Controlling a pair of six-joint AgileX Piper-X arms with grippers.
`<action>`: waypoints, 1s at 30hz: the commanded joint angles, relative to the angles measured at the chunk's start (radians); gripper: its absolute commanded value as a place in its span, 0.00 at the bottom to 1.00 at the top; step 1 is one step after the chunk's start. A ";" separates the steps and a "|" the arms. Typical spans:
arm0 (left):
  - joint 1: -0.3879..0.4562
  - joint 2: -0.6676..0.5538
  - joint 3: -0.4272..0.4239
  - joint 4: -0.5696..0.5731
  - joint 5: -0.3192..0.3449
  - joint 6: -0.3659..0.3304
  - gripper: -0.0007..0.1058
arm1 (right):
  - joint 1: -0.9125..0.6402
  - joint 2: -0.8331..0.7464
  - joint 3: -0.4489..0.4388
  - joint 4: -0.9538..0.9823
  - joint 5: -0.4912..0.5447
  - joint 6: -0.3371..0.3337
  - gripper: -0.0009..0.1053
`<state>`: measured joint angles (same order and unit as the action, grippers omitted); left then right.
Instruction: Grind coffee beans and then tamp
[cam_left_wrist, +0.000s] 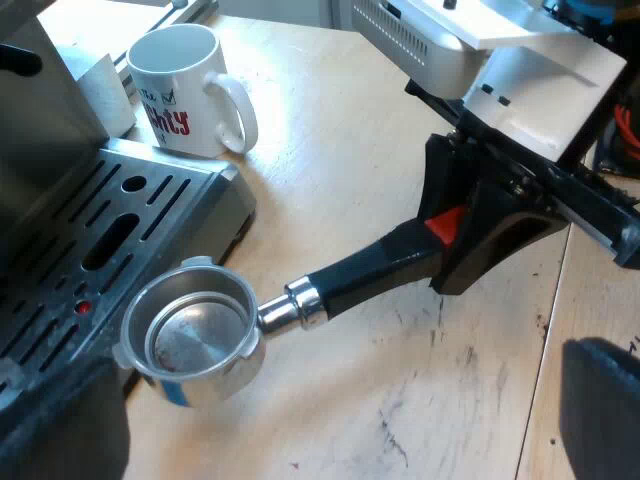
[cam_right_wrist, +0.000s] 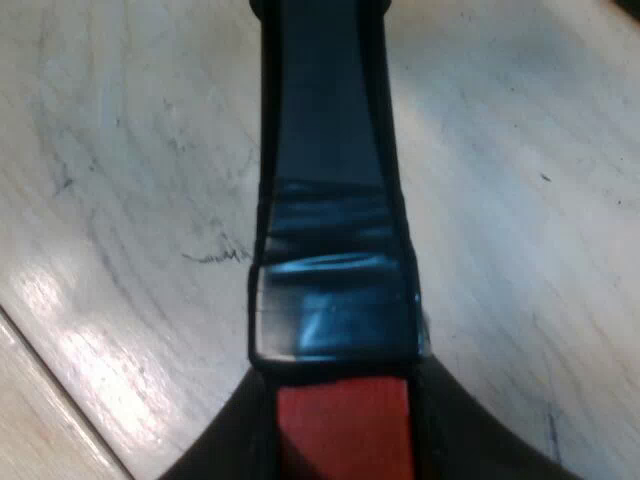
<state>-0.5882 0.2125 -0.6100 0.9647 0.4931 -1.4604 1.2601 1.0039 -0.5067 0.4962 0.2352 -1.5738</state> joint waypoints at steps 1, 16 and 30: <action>-0.002 -0.005 0.051 -0.008 -0.011 0.007 0.83 | 0.000 -0.002 -0.007 -0.049 0.012 -0.008 0.01; -0.002 -0.003 0.130 -0.021 -0.011 0.007 0.83 | -0.005 0.128 -0.007 -0.051 0.009 -0.011 0.01; -0.002 -0.003 0.136 -0.027 -0.011 0.007 0.83 | -0.163 0.192 -0.007 -0.126 -0.117 -0.092 0.01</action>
<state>-0.5882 0.2142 -0.4754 0.9558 0.4922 -1.4604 1.1051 1.2044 -0.5012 0.4102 0.1368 -1.6494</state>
